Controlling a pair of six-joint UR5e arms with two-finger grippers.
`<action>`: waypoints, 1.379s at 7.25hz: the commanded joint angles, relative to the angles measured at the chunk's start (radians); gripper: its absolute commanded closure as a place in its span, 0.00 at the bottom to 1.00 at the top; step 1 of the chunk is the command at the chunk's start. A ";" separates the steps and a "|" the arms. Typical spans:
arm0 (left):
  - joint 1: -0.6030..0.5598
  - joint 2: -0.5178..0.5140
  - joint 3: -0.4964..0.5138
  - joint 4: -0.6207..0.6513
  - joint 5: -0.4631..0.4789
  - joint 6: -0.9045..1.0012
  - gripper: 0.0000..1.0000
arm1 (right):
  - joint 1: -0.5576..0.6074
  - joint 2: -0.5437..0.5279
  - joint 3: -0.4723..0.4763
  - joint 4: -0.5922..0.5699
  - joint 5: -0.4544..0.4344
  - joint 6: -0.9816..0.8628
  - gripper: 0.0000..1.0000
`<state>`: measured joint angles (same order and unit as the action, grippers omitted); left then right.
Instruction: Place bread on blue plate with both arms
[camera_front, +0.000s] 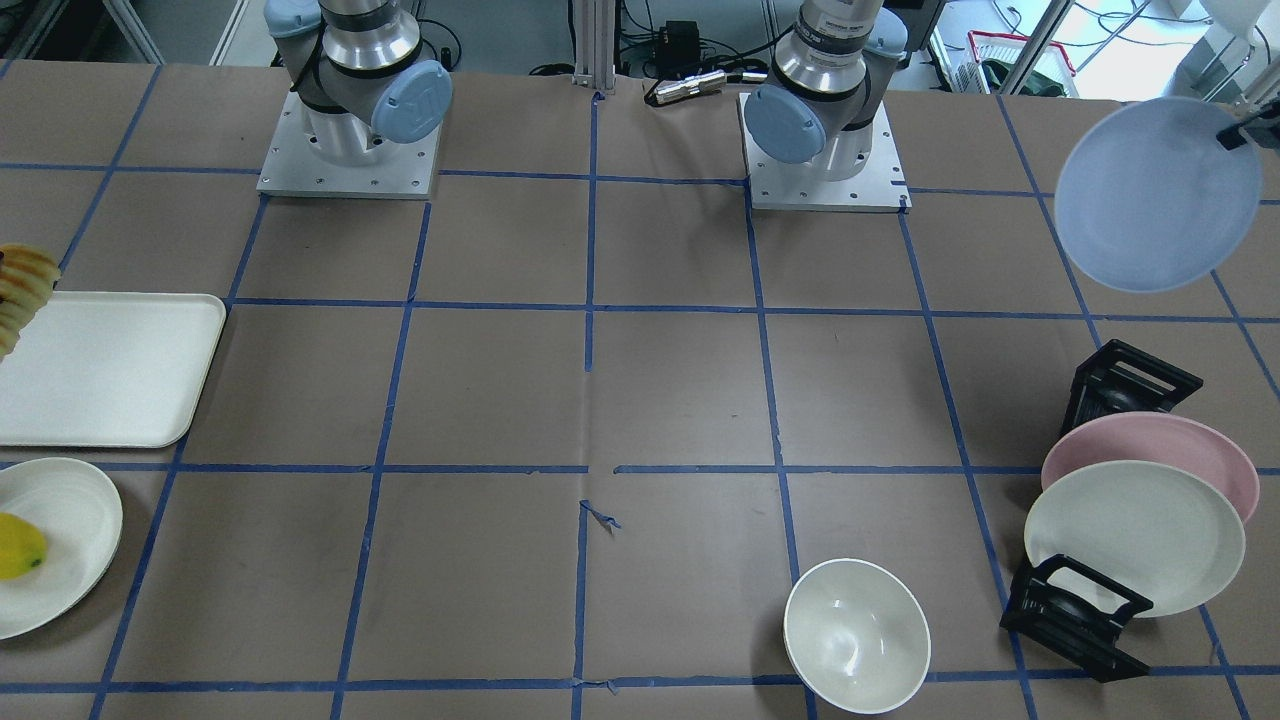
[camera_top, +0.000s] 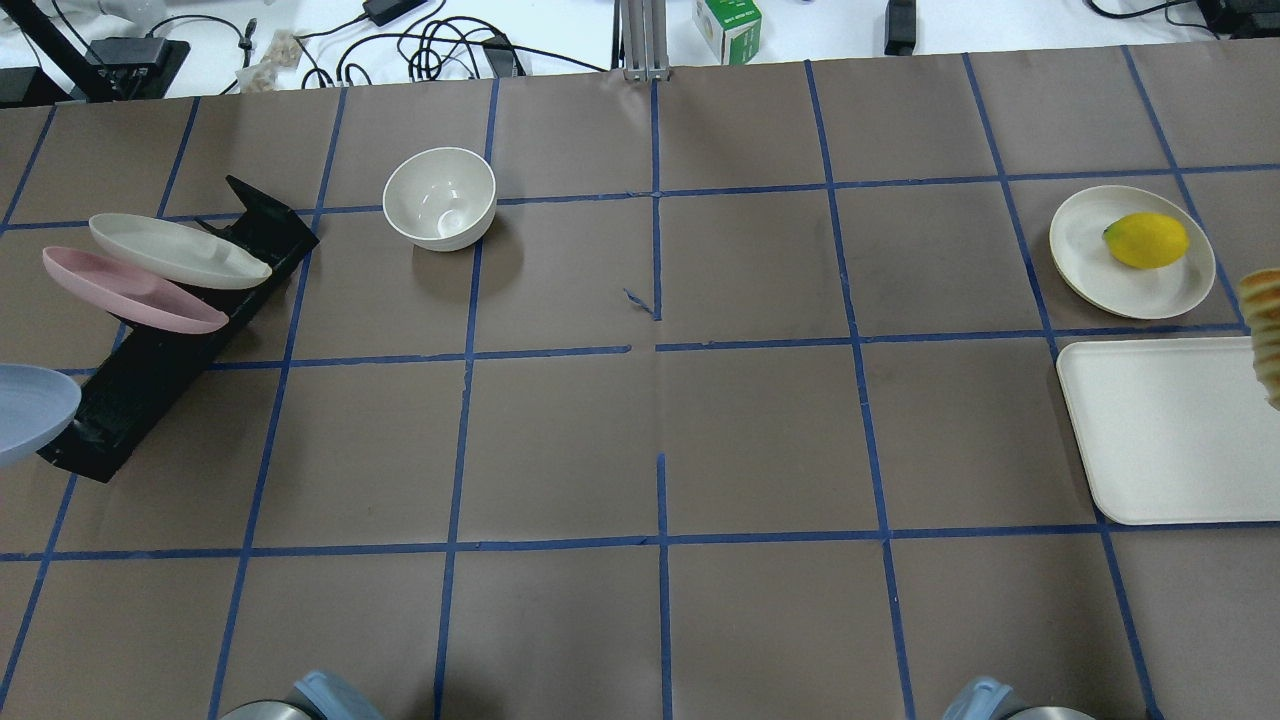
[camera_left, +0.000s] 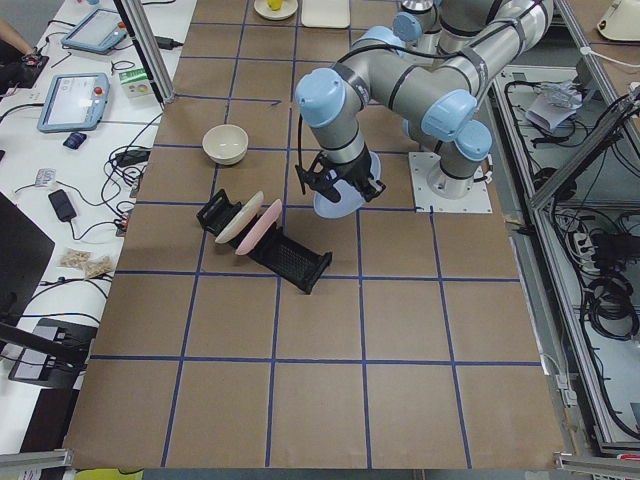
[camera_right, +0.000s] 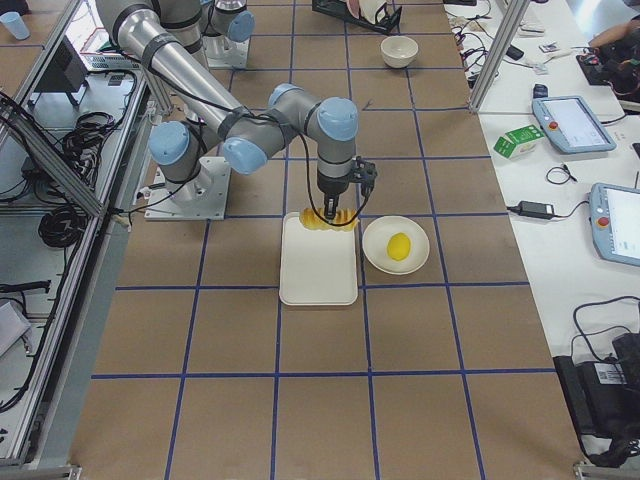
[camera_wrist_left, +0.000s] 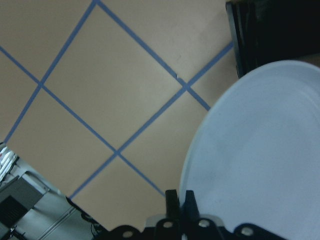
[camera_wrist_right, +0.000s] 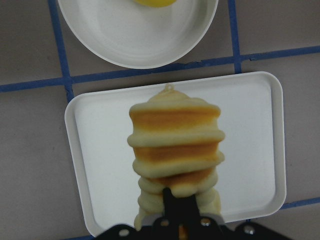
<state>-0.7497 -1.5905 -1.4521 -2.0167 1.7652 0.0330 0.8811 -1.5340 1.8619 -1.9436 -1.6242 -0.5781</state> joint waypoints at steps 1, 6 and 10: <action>-0.206 0.029 -0.054 -0.001 -0.128 -0.012 1.00 | 0.088 -0.009 -0.012 0.012 0.007 0.030 1.00; -0.728 -0.057 -0.521 0.930 -0.431 -0.076 1.00 | 0.398 -0.041 -0.139 0.176 -0.003 0.449 1.00; -0.957 -0.213 -0.606 1.248 -0.475 -0.189 1.00 | 0.590 -0.020 -0.142 0.161 -0.002 0.566 1.00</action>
<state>-1.6531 -1.7575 -2.0457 -0.8418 1.2911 -0.1337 1.4148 -1.5676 1.7206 -1.7743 -1.6258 -0.0402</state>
